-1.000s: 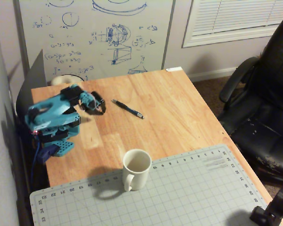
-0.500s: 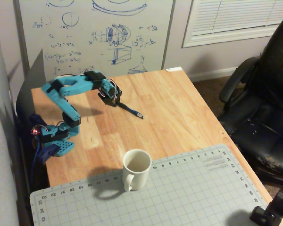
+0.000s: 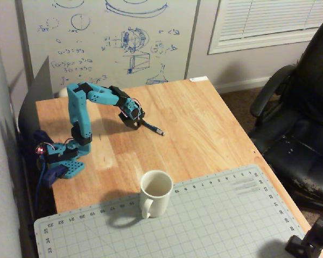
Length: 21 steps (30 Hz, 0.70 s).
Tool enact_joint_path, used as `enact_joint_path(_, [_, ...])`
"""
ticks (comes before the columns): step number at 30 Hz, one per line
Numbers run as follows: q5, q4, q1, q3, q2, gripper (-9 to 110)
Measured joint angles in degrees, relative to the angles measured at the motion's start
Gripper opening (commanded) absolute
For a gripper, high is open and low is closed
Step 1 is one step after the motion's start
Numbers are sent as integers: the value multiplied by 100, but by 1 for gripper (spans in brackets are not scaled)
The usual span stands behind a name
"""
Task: Touch the pen.
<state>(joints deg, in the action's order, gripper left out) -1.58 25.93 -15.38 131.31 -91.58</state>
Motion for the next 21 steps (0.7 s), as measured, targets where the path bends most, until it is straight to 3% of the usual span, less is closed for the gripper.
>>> enact_joint_path(21, [0,-88,0,-62,-466,1])
